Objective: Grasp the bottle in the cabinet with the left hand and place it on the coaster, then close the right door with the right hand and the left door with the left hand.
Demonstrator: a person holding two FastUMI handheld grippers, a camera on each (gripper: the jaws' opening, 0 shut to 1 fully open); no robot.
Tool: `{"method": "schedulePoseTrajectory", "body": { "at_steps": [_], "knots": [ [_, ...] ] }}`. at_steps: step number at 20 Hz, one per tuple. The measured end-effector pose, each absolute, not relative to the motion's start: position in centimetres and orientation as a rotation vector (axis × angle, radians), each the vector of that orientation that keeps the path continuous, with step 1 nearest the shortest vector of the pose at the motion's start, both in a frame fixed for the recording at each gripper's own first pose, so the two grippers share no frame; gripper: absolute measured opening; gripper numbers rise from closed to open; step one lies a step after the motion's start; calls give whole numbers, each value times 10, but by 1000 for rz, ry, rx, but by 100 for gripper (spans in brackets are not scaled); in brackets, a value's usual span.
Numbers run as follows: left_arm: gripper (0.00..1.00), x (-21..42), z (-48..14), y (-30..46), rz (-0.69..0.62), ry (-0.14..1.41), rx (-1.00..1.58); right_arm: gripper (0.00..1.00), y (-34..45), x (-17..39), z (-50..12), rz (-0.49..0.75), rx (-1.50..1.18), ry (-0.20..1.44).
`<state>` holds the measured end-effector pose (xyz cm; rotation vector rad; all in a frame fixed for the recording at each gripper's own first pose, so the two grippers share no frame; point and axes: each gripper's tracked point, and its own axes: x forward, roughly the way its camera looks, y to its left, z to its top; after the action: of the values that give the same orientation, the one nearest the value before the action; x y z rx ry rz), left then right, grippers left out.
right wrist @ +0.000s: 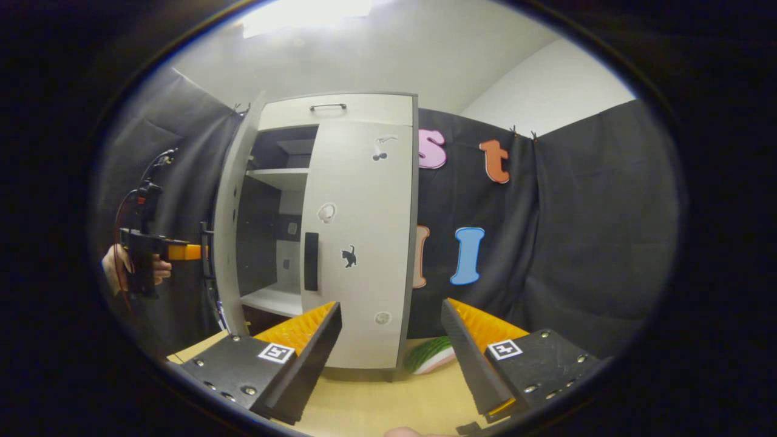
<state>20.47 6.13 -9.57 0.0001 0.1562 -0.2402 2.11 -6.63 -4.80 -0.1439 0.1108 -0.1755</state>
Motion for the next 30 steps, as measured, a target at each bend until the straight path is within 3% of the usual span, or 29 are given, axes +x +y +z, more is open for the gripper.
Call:
{"method": "schedulePoseTrajectory", "body": {
  "at_steps": [6,15,30],
  "knots": [
    [95,151,-65,43,-203,111,12,100,-65,9,-45,-129,-128,111],
    [93,93,-37,36,-129,62,34,100,-70,2,-19,-93,-81,89],
    [95,49,-49,27,-68,91,9,100,-42,10,11,-62,-119,50]
  ]
}}
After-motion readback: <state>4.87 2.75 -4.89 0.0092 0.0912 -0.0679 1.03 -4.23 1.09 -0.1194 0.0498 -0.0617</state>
